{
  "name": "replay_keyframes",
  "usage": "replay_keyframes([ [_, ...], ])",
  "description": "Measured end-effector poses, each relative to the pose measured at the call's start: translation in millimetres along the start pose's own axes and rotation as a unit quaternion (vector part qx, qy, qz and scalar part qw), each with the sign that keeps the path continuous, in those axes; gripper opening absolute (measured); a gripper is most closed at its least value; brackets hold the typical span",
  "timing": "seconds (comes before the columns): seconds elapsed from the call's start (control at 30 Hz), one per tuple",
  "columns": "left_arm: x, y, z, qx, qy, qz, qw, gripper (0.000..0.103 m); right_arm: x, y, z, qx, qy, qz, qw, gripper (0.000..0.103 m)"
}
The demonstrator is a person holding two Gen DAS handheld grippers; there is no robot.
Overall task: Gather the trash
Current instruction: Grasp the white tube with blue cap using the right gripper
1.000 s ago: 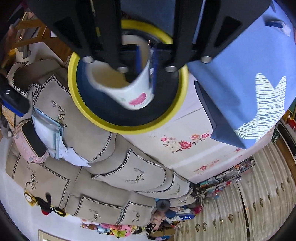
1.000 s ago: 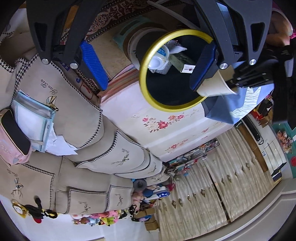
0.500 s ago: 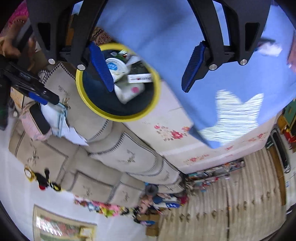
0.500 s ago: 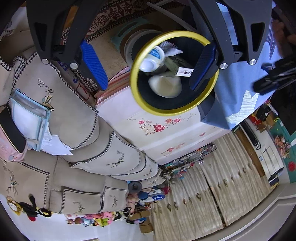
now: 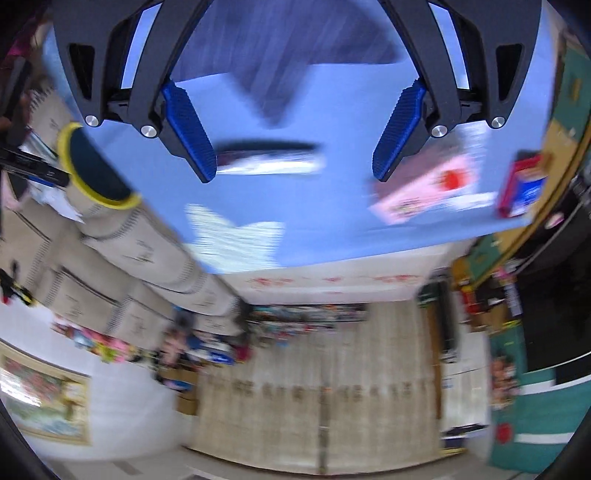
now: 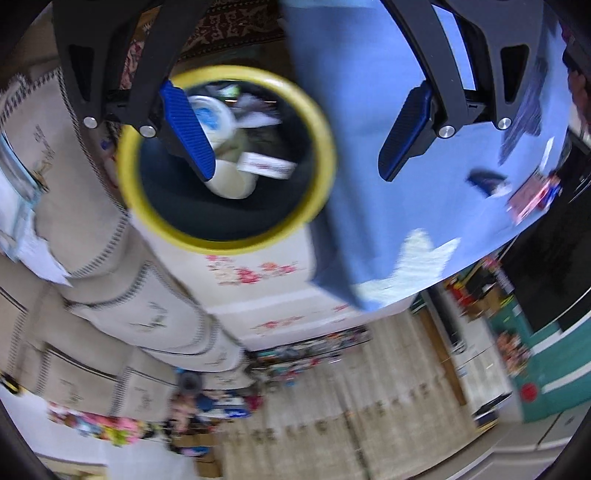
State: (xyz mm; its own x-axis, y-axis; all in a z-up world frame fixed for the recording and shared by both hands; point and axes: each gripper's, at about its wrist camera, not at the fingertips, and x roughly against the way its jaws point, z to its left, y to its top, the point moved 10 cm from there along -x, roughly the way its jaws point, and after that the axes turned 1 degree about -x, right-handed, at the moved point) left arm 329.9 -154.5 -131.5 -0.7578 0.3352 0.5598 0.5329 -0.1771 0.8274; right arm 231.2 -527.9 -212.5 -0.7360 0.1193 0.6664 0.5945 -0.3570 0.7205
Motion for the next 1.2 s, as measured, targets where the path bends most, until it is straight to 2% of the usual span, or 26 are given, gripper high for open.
replay_keyframes([
  [0.13, 8.3, -11.9, 75.4, 0.033, 0.059, -0.009, 0.9976, 0.085, -10.9, 0.9, 72.3, 0.06, 0.047, 0.017, 0.997, 0.085],
  [0.2, 9.7, -16.1, 94.4, 0.048, 0.078, -0.015, 0.9957, 0.085, -14.3, 1.2, 104.5, 0.088, 0.073, 0.022, 0.993, 0.085],
  [0.33, 10.3, -31.8, 122.1, 0.09, 0.07, -0.022, 0.9932, 0.085, -24.7, -4.3, 174.8, 0.158, 0.127, 0.035, 0.979, 0.085],
  [0.57, 5.1, -37.6, 129.4, 0.103, 0.065, -0.017, 0.9924, 0.086, -57.9, -14.7, 249.0, 0.27, 0.151, 0.062, 0.949, 0.085],
  [0.63, 4.4, -34.9, 112.2, 0.101, 0.065, -0.014, 0.9927, 0.086, -72.0, -18.3, 263.4, 0.306, 0.149, 0.069, 0.938, 0.085],
  [0.77, 4.1, -32.7, 105.1, 0.094, 0.066, -0.016, 0.9932, 0.086, -94.1, -24.2, 269.7, 0.329, 0.159, 0.099, 0.925, 0.085],
  [0.9, 2.9, -32.9, 104.3, 0.097, 0.063, -0.014, 0.9931, 0.086, -112.3, -30.8, 274.0, 0.342, 0.153, 0.123, 0.919, 0.085],
  [0.93, 2.6, -33.1, 103.9, 0.098, 0.063, -0.013, 0.9931, 0.086, -116.5, -32.4, 274.3, 0.344, 0.15, 0.129, 0.918, 0.083],
  [1.0, 3.4, -33.3, 102.4, 0.098, 0.063, -0.012, 0.9931, 0.086, -124.5, -35.8, 277.9, 0.342, 0.147, 0.138, 0.918, 0.07],
  [1.13, 1.9, -34.3, 102.3, 0.096, 0.064, -0.011, 0.9932, 0.086, -127.7, -35.4, 279.6, 0.327, 0.158, 0.15, 0.92, 0.057],
  [1.2, 1.4, -35.2, 102.1, 0.096, 0.064, -0.011, 0.9932, 0.086, -124.5, -35.6, 279.8, 0.32, 0.163, 0.153, 0.921, 0.041],
])
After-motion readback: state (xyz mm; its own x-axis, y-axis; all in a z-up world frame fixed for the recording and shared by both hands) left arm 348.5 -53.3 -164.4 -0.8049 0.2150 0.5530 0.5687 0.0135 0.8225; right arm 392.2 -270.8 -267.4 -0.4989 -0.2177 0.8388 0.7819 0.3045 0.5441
